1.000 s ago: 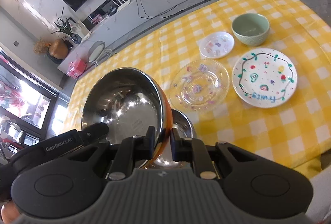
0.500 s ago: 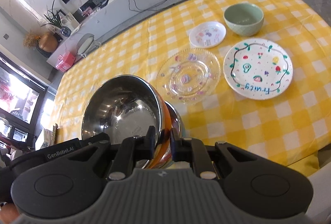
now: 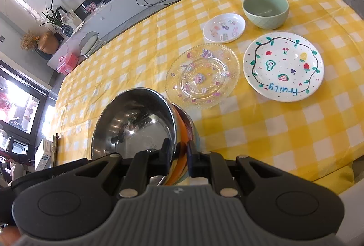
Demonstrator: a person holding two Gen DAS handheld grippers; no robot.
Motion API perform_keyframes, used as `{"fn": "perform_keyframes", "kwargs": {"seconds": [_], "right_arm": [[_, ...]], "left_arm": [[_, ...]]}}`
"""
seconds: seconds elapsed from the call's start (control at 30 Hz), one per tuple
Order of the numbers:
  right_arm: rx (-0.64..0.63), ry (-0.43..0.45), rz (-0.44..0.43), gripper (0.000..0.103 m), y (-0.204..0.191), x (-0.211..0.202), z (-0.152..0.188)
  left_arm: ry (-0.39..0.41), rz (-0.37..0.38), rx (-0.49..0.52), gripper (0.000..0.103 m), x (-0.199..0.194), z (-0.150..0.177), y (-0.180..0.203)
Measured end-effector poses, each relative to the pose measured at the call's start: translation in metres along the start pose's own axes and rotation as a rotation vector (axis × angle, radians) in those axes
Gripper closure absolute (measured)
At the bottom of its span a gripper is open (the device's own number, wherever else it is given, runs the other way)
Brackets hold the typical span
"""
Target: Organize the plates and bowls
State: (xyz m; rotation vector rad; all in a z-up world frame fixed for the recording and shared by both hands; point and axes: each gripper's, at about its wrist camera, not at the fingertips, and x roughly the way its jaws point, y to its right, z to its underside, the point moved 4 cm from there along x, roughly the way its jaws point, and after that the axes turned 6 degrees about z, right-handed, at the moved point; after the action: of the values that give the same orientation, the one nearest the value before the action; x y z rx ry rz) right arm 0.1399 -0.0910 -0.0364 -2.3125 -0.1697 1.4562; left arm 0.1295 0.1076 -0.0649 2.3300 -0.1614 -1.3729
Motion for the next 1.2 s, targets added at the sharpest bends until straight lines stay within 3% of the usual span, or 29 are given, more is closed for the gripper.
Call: {"fn": "perform_keyframes", "kwargs": {"seconds": [0.7,0.83,0.9,1.2], "right_arm": [[0.023,-0.035,0.011,0.093,0.002,0.023,-0.001],[0.021,-0.011,0.021,0.088,0.005,0.018,-0.003],[0.014,0.002,0.029,0.079,0.005,0.016,-0.004],[-0.027,0.077,0.035,0.059,0.002,-0.011,-0.008]], "left_arm": [[0.025,-0.041,0.027,0.086,0.007,-0.010,-0.002],[0.050,-0.038,0.036,0.085,0.001,-0.013,-0.001],[0.069,-0.044,0.045,0.081,-0.003,-0.014,0.001],[0.163,-0.043,0.114,0.067,-0.027,-0.019,0.020]]}}
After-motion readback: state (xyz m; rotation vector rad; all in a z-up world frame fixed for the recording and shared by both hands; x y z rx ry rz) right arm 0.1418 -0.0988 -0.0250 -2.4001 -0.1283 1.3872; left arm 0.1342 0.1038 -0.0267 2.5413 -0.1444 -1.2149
